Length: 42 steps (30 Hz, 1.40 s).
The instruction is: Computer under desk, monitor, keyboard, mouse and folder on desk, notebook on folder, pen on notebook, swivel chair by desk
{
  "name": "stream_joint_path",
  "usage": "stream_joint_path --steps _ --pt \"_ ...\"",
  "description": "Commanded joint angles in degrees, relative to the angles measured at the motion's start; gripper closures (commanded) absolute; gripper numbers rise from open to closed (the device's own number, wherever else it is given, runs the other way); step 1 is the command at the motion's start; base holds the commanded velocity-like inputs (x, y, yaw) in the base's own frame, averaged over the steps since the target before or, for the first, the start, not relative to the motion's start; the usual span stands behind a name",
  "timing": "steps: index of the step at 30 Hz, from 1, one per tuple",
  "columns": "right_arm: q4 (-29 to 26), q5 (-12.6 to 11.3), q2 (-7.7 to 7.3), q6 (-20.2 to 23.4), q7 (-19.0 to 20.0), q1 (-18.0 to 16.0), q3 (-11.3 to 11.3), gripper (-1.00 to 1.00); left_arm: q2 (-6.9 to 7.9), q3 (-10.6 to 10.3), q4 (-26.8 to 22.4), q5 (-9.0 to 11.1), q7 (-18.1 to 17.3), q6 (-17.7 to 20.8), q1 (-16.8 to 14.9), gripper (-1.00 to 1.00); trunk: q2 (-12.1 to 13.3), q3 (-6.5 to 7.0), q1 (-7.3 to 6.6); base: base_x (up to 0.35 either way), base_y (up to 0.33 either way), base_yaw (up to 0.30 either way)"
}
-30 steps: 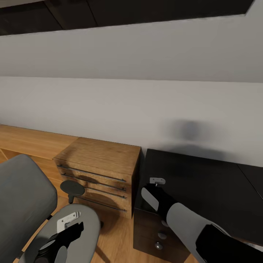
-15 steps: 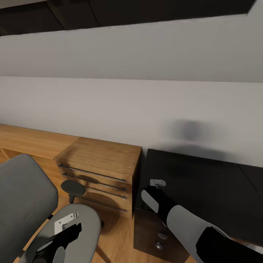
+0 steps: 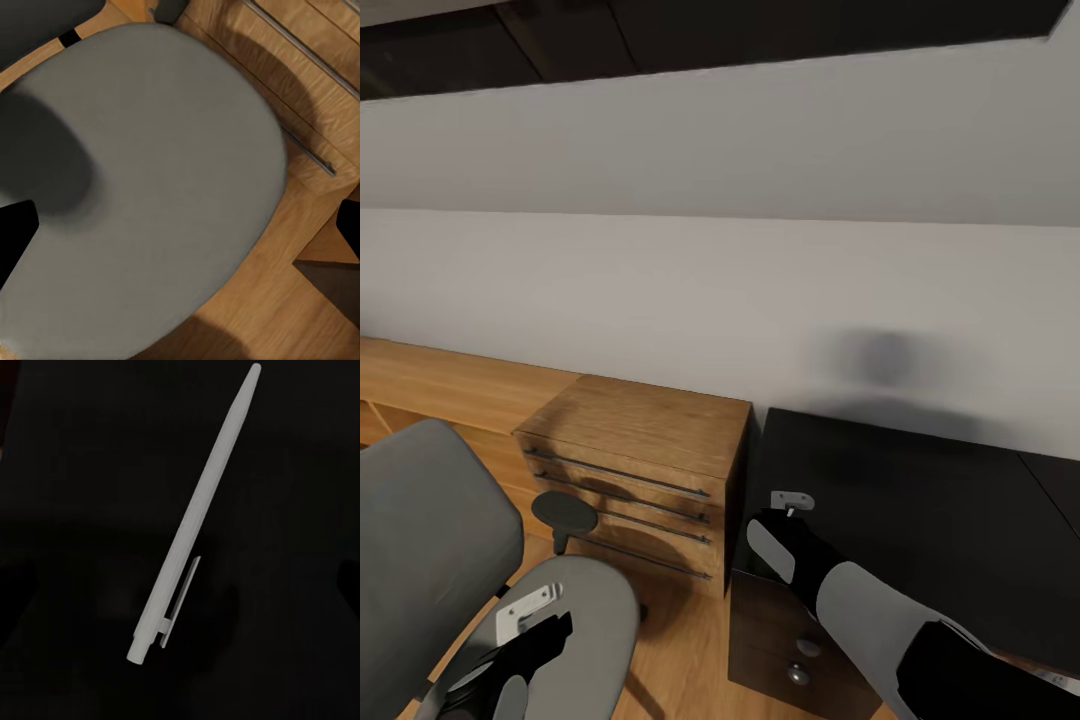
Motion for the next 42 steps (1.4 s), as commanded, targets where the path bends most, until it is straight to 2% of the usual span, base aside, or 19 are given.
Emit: stream_joint_path --steps 1,10,27,33,40,42 --pt "0.0 -0.1 0.0 0.4 -0.3 -0.1 0.3 -1.0 -0.03 0.1 -0.1 0.6 0.4 0.1 0.0 -1.0 0.0 -0.06 0.01 0.0 0.0 0.003" --pt "-0.1 -0.1 0.0 0.4 -0.4 -0.1 0.4 -1.0 -0.04 0.2 -0.1 0.6 0.4 0.2 0.0 -1.0 0.0 -0.06 0.01 0.0 0.0 0.001" --pt "0.0 -0.1 0.0 0.5 -0.3 -0.1 0.3 -1.0 -0.04 0.3 -0.3 0.6 0.4 0.2 0.0 -1.0 -6.9 -3.11 3.74 0.0 0.0 0.0" --pt "0.1 -0.1 0.0 0.6 -0.3 -0.1 0.2 -1.0 -0.02 0.4 -0.6 0.6 0.4 0.2 0.0 -1.0 -6.9 -3.11 3.74 0.0 0.0 0.0" --pt "0.9 -0.1 0.0 0.5 -0.3 -0.1 0.1 -1.0 -0.04 0.4 -0.7 0.6 0.4 0.2 0.0 -1.0 -9.7 -4.36 5.28 0.0 0.0 0.0" --pt "0.9 -0.1 0.0 0.5 -0.3 -0.1 0.1 -1.0 -0.04 0.4 -0.7 0.6 0.4 0.2 0.0 -1.0 -9.7 -4.36 5.28 0.0 0.0 0.0"
